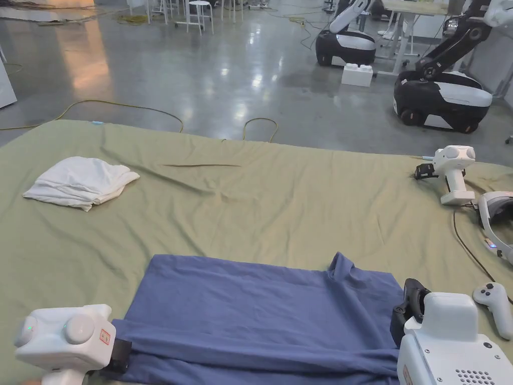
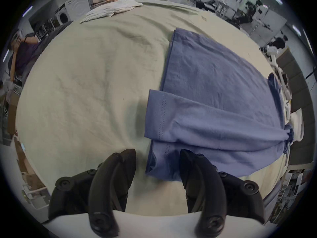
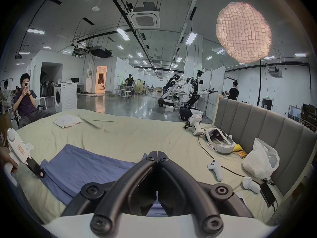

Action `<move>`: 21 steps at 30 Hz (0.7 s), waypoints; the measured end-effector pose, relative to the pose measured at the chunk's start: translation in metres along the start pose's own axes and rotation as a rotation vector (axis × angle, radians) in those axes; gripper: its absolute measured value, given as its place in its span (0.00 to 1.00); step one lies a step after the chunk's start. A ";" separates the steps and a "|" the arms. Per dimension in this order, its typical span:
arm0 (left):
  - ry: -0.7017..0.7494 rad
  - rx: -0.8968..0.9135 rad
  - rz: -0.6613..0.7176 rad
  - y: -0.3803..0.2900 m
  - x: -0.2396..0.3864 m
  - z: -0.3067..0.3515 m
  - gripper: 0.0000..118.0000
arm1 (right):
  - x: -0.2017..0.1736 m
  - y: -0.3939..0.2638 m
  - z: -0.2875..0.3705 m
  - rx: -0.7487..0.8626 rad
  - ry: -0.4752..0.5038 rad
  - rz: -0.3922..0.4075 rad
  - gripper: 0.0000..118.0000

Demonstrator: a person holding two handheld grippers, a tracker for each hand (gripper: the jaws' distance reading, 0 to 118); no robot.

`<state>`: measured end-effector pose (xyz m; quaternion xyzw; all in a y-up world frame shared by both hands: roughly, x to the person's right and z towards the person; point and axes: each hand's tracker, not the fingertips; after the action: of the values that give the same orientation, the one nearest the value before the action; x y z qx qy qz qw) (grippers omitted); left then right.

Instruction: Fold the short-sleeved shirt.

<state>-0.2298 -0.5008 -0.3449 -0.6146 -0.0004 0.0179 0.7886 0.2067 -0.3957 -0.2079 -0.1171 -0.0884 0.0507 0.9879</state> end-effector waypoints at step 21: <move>-0.171 0.214 0.072 -0.029 -0.028 0.017 0.07 | 0.061 -0.041 -0.015 -0.362 -0.043 -0.027 0.34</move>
<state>-0.2569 -0.4919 -0.3122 -0.5230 -0.0437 0.0986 0.8455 0.2727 -0.4314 -0.2023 -0.2905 -0.1189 0.0230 0.9492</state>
